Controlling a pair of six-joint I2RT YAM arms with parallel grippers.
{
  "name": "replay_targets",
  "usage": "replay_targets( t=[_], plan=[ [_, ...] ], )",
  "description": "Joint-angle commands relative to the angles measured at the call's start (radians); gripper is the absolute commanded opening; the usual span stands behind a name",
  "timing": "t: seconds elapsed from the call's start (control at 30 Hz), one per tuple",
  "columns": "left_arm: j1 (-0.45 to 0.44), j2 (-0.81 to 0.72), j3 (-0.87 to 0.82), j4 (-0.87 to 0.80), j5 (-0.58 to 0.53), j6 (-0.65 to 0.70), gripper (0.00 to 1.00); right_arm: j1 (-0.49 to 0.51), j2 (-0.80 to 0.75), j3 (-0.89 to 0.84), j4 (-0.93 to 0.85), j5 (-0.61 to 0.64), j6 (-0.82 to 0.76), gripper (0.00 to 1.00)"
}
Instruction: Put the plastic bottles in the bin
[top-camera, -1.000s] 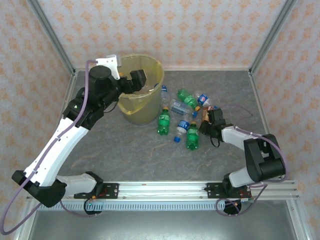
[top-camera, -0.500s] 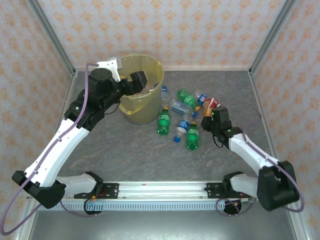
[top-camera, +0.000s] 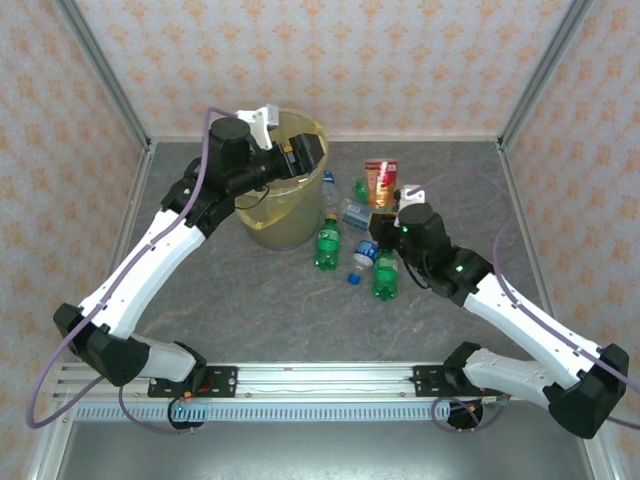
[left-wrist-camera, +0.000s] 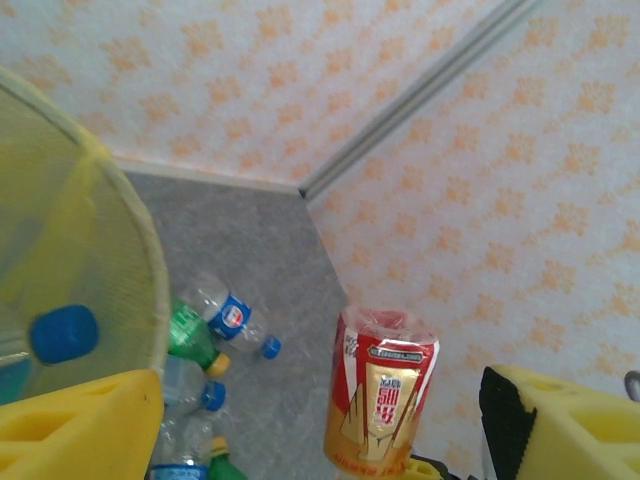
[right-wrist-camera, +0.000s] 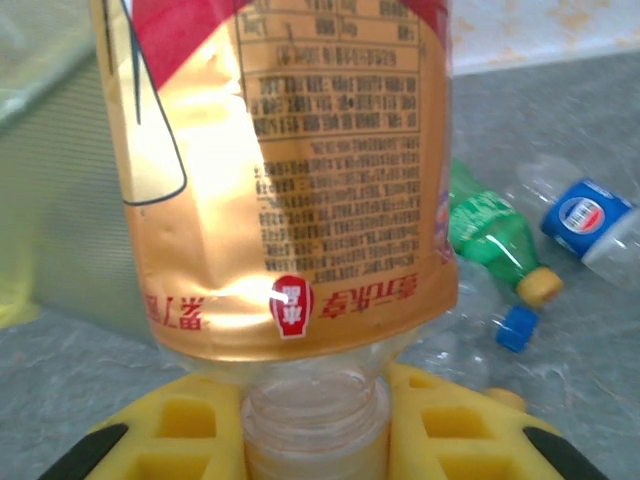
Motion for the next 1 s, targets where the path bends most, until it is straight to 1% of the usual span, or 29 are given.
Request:
replay_targets(
  t=[0.0, 0.2, 0.4, 0.6, 0.73, 0.8, 0.9, 0.97],
  plan=[
    [0.008, 0.018, 0.034, 0.051, 0.128, -0.001, 0.83, 0.084, 0.050, 0.084, -0.057, 0.122, -0.029, 0.27],
    [0.006, 0.039, 0.023, 0.037, 0.198, 0.054, 0.82, 0.209, 0.160, 0.216, -0.093, 0.193, -0.022, 0.27],
    [0.006, 0.060, 0.024, -0.005, 0.252, 0.136, 0.82, 0.287, 0.233, 0.275, -0.112, 0.258, 0.007, 0.27],
    [0.006, 0.094, 0.052, -0.085, 0.230, 0.200, 0.83, 0.317, 0.233, 0.291, -0.102, 0.295, 0.038, 0.26],
    [0.014, 0.098, 0.073, -0.106, 0.178, 0.216, 0.85, 0.325, 0.245, 0.324, -0.123, 0.319, 0.049, 0.25],
    [0.020, 0.093, 0.071, -0.080, 0.202, 0.201, 0.85, 0.329, 0.251, 0.334, -0.126, 0.326, 0.053, 0.25],
    [0.021, 0.108, 0.084, -0.067, 0.276, 0.193, 0.82, 0.337, 0.255, 0.344, -0.123, 0.337, 0.049, 0.25],
    [0.021, 0.122, 0.097, -0.075, 0.307, 0.191, 0.75, 0.342, 0.264, 0.357, -0.129, 0.342, 0.044, 0.25]
  ],
)
